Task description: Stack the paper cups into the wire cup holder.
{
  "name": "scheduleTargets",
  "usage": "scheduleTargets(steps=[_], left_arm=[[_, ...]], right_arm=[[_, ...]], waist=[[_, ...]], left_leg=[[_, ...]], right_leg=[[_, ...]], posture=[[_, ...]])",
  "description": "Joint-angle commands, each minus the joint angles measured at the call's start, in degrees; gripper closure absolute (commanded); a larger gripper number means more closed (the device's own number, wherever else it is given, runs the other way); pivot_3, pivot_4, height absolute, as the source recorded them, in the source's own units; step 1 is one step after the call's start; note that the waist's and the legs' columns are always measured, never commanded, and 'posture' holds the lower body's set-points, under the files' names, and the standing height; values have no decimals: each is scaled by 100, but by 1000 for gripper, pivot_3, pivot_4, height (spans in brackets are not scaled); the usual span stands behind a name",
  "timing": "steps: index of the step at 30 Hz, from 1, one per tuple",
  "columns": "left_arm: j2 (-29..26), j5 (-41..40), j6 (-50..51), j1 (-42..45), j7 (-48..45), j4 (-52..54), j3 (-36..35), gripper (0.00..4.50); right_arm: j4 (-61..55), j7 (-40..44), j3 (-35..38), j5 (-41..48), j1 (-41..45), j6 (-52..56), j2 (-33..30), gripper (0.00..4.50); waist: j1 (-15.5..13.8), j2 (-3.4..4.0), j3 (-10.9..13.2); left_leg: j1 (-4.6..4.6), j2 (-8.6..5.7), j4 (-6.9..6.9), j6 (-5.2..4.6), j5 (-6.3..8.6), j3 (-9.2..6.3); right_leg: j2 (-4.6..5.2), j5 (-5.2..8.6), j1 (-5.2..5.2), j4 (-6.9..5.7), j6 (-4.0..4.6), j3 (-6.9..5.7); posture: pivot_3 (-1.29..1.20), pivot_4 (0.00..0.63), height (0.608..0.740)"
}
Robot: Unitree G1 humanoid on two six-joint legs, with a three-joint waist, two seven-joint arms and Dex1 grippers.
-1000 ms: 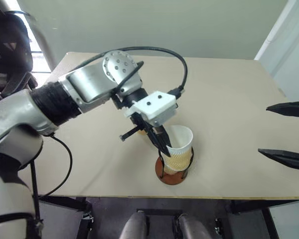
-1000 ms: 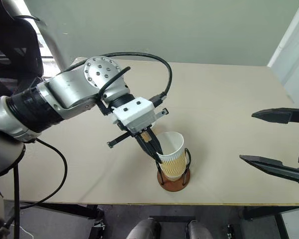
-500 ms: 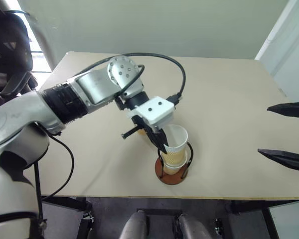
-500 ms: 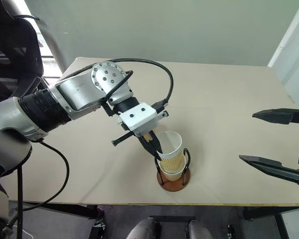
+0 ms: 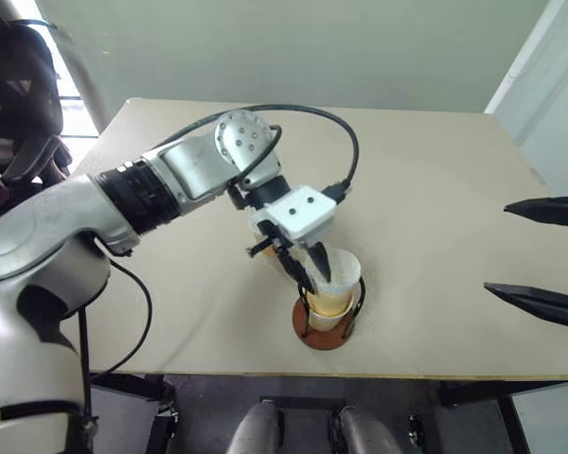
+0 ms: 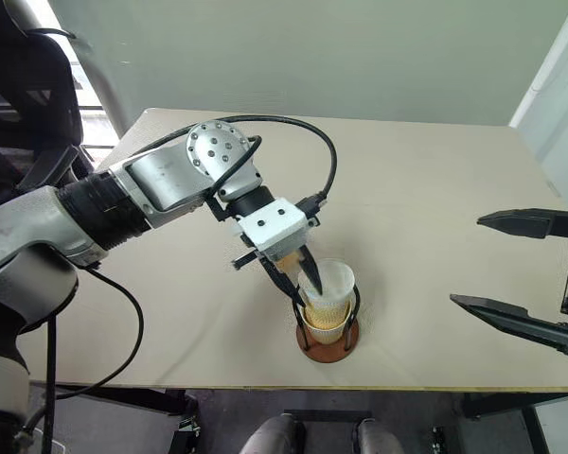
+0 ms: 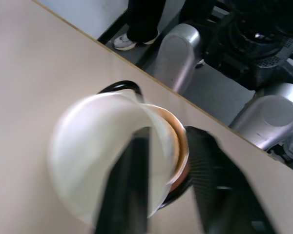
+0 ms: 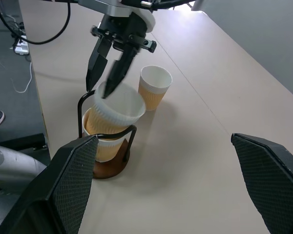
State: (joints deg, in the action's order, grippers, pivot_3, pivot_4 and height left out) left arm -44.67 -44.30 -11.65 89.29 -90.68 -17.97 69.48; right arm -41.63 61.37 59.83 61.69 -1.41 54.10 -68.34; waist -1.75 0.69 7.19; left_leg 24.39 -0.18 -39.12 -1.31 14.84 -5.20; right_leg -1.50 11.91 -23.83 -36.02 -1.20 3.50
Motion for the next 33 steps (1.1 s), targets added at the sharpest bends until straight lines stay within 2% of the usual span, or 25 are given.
scheduleTargets(steps=[1,5,6,9,11,13,15,19,23,33], left_arm=[[10,125,7,-93,-182,19,-491,1748],[-32,204,277,-239,-182,-23,-1034,248],[-58,229,379,-289,-182,-57,-1226,23],[-557,120,1232,-374,-182,-187,-1635,23],[-1040,147,1407,-489,-182,-272,-1635,23],[-1250,365,1393,-679,-182,-505,-1769,23],[-1158,478,1470,-897,-182,-808,-2045,23],[-540,934,1534,-1216,-182,-1465,-2579,23],[-115,1643,1186,-1380,-182,-2049,-2764,23],[-222,2144,1073,-1681,-182,-2118,-2788,23]], right_arm=[[63,-9,-15,-21,71,-172,-51,0],[213,25,-299,-109,176,-374,-108,0],[246,36,-377,-140,205,-425,-116,0],[330,101,-569,-226,255,-541,-133,0],[351,197,-607,-258,235,-573,-126,0],[384,263,-634,-303,228,-608,-113,0],[418,283,-738,-358,246,-671,-103,0],[491,255,-1048,-424,369,-835,-105,0],[565,296,-1195,-497,474,-931,-154,0],[457,294,-981,-529,384,-788,-119,0]], waist=[[1,0,0],[4,2,-1],[3,2,-1],[12,4,-1],[57,14,-6],[76,33,-14],[52,39,-15],[-74,39,-13],[-79,36,-12],[-2,36,-12]], left_leg=[[-1,0,0,0,0,0],[-2,0,1,-1,0,1],[-2,0,1,-1,0,2],[-2,0,1,-1,0,3],[-6,0,6,-1,0,2],[-14,1,10,3,-2,4],[-16,1,10,3,-2,-1],[-7,-3,-6,-7,-7,-12],[3,-13,-16,-15,-8,-4],[-3,-14,-3,-11,-12,0]], right_leg=[[0,-1,0,0,-2,0],[0,0,0,0,-4,-1],[0,0,0,-1,-5,-1],[0,0,-1,0,-6,0],[-1,1,-3,0,-6,0],[-1,5,-3,-1,-1,1],[-1,8,0,-3,-4,1],[1,8,4,-8,-6,-1],[11,-9,3,-3,-18,0],[13,-7,-2,-1,-23,1]], posture=[[0,150,740],[0,150,740],[0,150,740],[0,150,740],[0,150,740],[0,150,740],[0,150,740],[0,150,740],[0,150,740],[0,150,740]])
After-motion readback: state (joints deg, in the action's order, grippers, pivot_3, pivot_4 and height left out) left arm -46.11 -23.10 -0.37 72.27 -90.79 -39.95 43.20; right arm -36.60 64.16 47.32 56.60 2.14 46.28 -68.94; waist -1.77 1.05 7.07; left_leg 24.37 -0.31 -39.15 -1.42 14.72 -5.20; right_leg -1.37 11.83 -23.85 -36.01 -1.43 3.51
